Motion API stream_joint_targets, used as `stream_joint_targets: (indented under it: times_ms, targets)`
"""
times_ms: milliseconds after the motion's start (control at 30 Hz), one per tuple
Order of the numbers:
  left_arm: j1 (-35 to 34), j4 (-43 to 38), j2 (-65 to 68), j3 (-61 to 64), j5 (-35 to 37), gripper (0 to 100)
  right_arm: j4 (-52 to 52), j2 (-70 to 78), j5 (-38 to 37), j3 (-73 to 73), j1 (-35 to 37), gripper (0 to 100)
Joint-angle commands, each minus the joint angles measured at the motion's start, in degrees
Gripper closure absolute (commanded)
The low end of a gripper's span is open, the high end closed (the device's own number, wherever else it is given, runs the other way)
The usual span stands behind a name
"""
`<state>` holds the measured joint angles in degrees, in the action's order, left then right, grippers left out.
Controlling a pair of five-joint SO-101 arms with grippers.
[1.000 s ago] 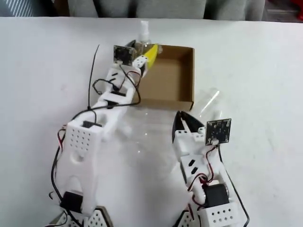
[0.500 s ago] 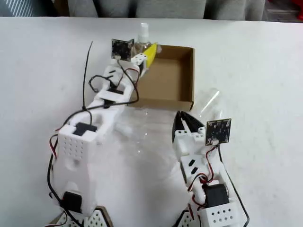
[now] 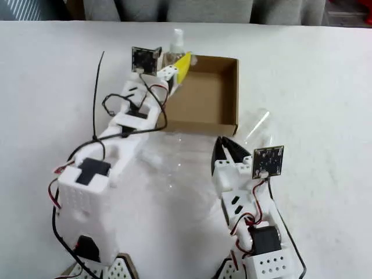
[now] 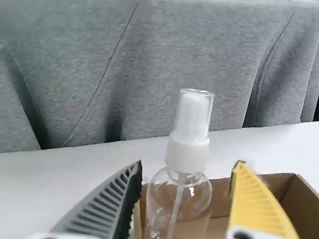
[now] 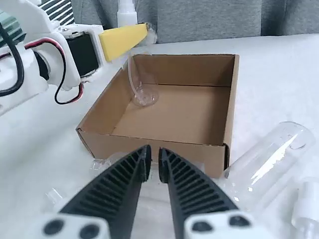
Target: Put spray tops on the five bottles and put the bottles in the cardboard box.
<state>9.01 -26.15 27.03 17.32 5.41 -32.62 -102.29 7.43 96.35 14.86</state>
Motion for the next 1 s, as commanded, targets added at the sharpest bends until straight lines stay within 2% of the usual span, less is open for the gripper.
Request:
stream_joint_targets:
  times_ms: [0,300,500,600,733,867,967]
  targets:
    - [1.36,5.1,-6.9,0.09,-2.46,72,0.48,-0.66,-0.88,0.53,-0.4,98.1]
    - [2.33,16.88,-18.24,8.26,-7.82,72,0.48,-0.66,-0.88,0.53,-0.4,98.1]
    - [3.74,26.9,-29.41,15.03,-8.35,72,0.48,-0.66,-0.88,0.53,-0.4,98.1]
    - [3.82,31.82,-34.15,16.97,-8.18,79,0.48,-0.66,-0.88,0.53,-0.4,98.1]
    - [3.56,34.99,-40.31,19.34,-8.44,99,0.4,-0.66,-0.88,0.53,-0.4,98.1]
    - [3.65,37.63,-47.08,24.44,-8.09,92,0.31,-0.66,-0.88,0.53,-0.4,98.1]
    - [3.74,41.93,-52.79,28.04,-8.0,97,0.31,-0.66,-0.88,0.53,-0.4,98.1]
